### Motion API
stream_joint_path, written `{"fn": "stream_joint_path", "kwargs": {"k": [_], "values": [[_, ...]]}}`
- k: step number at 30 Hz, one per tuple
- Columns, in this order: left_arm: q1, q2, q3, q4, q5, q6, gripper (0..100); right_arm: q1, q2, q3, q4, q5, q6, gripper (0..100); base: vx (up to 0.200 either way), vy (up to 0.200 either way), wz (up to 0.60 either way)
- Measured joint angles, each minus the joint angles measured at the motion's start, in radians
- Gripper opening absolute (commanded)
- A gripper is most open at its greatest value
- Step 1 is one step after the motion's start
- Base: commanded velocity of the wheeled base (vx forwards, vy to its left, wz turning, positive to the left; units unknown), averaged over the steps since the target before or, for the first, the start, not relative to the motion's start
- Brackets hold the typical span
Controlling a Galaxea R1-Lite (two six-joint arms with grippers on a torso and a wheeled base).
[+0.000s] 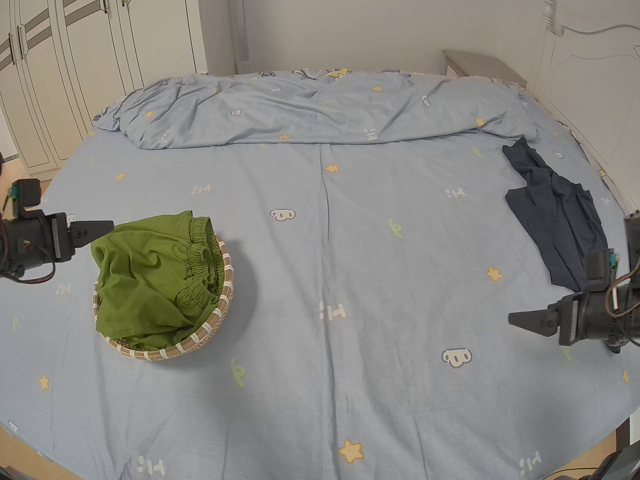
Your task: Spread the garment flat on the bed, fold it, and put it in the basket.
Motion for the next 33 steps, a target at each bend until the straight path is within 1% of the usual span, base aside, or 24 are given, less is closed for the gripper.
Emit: {"fn": "stream_joint_path", "kwargs": {"k": [5, 6, 7, 10, 12, 13, 15, 21, 28, 31, 32, 33], "values": [[0.003, -0.220, 0.103, 0.005, 0.003, -0.008, 100, -0.065, -0.176, 0.050, -0.009, 0.006, -0.054, 100, 0.000, 0.000, 0.00], [0.004, -0.290, 0.137, 0.013, 0.003, -0.011, 100, -0.079, -0.231, 0.067, -0.007, 0.007, -0.065, 100, 0.000, 0.000, 0.00], [0.004, -0.311, 0.147, 0.017, 0.003, -0.013, 100, -0.083, -0.249, 0.072, -0.007, 0.007, -0.068, 100, 0.000, 0.000, 0.00], [0.004, -0.463, 0.209, 0.058, 0.003, -0.020, 100, -0.104, -0.374, 0.106, 0.018, 0.010, -0.084, 100, 0.000, 0.000, 0.00], [-0.002, -0.582, 0.253, 0.107, 0.003, -0.025, 100, -0.114, -0.475, 0.127, 0.058, 0.011, -0.096, 100, 0.000, 0.000, 0.00], [-0.004, -0.604, 0.260, 0.116, 0.003, -0.026, 100, -0.116, -0.494, 0.130, 0.067, 0.012, -0.098, 100, 0.000, 0.000, 0.00], [-0.016, -0.709, 0.295, 0.161, 0.002, -0.030, 100, -0.121, -0.584, 0.143, 0.113, 0.013, -0.106, 100, 0.000, 0.000, 0.00], [-0.078, -0.976, 0.402, 0.260, -0.001, -0.042, 100, -0.131, -0.795, 0.170, 0.220, 0.015, -0.124, 100, 0.000, 0.000, 0.00], [-0.205, -1.179, 0.560, 0.297, 0.004, -0.047, 100, -0.135, -0.928, 0.197, 0.269, 0.015, -0.131, 100, 0.000, 0.000, 0.00], [-0.223, -1.219, 0.592, 0.299, 0.023, -0.053, 100, -0.137, -0.953, 0.207, 0.274, 0.010, -0.128, 100, 0.000, 0.000, 0.00], [-0.221, -1.232, 0.601, 0.299, 0.040, -0.057, 100, -0.138, -0.960, 0.210, 0.278, 0.006, -0.126, 100, 0.000, 0.000, 0.00], [-0.202, -1.254, 0.616, 0.300, 0.075, -0.063, 100, -0.142, -0.971, 0.215, 0.286, -0.021, -0.125, 100, 0.000, 0.000, 0.00]]}}
